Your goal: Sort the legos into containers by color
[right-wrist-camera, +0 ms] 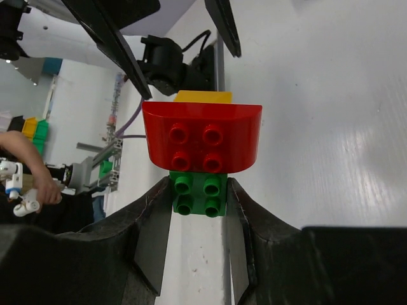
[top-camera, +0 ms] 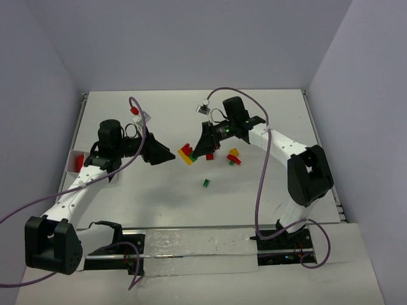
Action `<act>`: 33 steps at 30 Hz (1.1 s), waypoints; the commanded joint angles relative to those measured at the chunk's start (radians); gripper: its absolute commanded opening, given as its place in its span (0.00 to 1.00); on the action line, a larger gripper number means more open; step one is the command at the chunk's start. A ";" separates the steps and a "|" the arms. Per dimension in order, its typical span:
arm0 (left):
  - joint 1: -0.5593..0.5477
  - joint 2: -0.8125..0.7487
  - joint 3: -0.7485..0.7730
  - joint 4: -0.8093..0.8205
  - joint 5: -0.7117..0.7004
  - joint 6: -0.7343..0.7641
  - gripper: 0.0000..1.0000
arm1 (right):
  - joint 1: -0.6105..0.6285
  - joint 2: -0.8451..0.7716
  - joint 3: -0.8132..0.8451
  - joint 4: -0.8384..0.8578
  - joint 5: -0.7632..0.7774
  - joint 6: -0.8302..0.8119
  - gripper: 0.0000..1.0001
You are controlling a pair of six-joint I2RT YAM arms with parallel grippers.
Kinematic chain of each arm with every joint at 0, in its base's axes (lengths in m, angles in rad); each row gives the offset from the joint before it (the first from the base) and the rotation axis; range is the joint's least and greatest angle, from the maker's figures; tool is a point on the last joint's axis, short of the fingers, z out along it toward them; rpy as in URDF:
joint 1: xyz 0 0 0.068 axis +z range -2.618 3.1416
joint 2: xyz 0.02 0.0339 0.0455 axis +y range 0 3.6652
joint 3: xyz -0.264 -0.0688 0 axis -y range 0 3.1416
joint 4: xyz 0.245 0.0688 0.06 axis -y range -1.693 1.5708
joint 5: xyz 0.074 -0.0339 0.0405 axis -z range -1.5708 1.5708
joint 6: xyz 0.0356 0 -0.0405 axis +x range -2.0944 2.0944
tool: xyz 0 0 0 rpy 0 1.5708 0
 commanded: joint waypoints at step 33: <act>0.099 0.054 -0.102 0.248 0.234 -0.223 0.00 | -0.022 -0.055 -0.099 0.345 -0.011 0.232 0.00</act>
